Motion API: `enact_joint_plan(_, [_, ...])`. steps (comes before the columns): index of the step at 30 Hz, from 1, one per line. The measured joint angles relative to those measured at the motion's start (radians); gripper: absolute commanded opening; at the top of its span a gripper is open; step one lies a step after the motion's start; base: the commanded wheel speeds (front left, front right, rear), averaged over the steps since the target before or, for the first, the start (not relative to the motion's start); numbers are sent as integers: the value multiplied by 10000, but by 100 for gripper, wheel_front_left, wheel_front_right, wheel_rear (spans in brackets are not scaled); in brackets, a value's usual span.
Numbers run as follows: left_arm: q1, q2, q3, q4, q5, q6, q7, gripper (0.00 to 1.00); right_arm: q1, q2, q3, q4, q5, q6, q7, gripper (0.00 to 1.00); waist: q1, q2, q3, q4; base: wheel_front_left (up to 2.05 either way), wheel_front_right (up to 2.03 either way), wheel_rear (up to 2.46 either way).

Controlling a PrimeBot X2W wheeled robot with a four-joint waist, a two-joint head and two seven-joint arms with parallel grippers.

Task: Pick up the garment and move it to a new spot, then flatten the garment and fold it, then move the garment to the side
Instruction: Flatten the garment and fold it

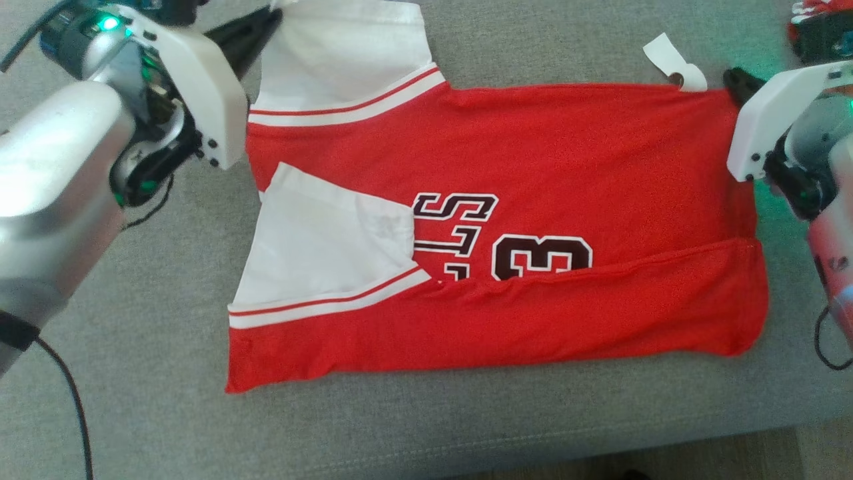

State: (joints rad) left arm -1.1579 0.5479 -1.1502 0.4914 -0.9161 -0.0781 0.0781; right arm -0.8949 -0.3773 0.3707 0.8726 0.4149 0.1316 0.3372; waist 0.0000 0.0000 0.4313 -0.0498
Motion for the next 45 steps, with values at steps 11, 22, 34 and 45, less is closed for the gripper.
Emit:
enact_joint_plan(11, [-839, -267, 382, 1381, 539, 347, -1306, 0, -1208, 52, -278, 573, 63, 0, -1737, 0, 0, 0, 240, -129, 0, 0, 0])
enact_joint_plan(22, [-1909, -1034, 907, 3068, 894, 514, -2830, 0, -2526, 581, -871, 1344, -205, 0, -3919, 0, 0, 0, 388, -188, 0, 0, 0])
enact_joint_plan(34, [-1214, -1356, 652, 3459, 1051, -27, -3189, 0, -2153, 614, -163, 1726, 244, 0, -4495, 0, 0, 0, -198, -105, 0, 0, 0])
enact_joint_plan(45, [521, -552, 75, 1523, 846, -276, -2834, 0, -281, -487, 1490, 610, 1741, 0, -3039, 0, 0, 0, -1252, 177, 0, 0, 0])
